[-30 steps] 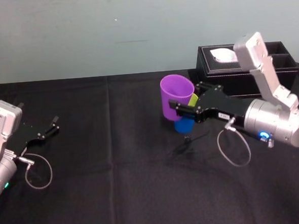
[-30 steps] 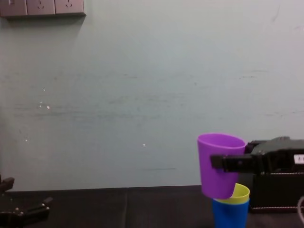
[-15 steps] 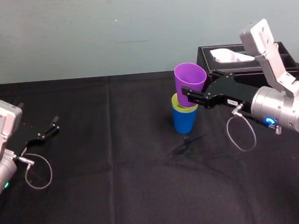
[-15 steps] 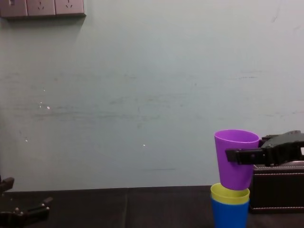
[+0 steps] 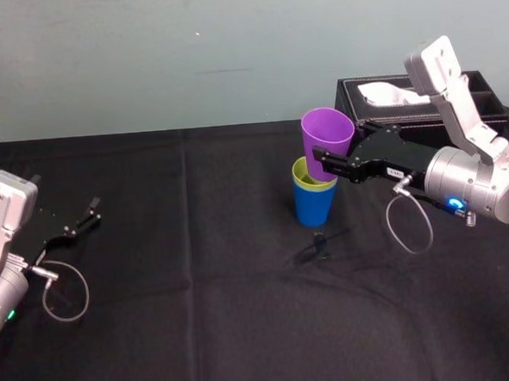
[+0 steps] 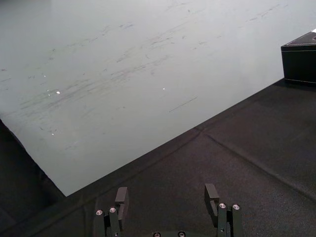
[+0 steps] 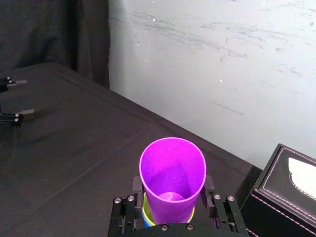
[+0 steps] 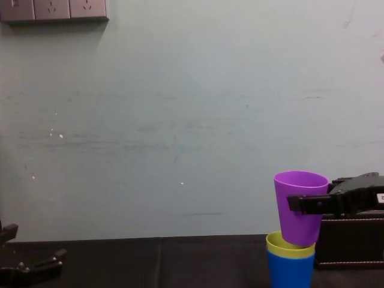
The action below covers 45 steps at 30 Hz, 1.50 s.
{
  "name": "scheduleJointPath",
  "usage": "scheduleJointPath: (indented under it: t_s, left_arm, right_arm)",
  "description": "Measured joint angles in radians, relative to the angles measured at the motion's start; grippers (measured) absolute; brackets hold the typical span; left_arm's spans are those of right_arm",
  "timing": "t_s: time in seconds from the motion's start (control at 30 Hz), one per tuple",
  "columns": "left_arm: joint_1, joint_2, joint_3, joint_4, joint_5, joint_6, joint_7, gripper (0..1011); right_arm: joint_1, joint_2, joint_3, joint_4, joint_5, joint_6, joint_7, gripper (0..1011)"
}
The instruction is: Stack the three plastic cups sequentially using one hand.
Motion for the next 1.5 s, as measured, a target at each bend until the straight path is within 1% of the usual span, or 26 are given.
scheduleJointPath:
  t_s: [0.33,1.1,1.3,1.5]
  left_arm:
    - [0.0,0.0,0.0,0.0,0.0,0.0,0.0,1010]
    - [0.0,0.0,0.0,0.0,0.0,0.0,0.0,1010]
    - [0.0,0.0,0.0,0.0,0.0,0.0,0.0,1010]
    - [0.0,0.0,0.0,0.0,0.0,0.0,0.0,1010]
  right_arm:
    - [0.004,-0.009,0.002,0.011,-0.007,-0.004,0.01,705]
    - [0.009,-0.034,-0.013,0.045,-0.041,-0.016,0.015,705]
    - [0.006,-0.037,-0.015,0.05,-0.054,-0.018,0.014,705]
    - [0.005,-0.037,-0.015,0.049,-0.053,-0.018,0.014,705]
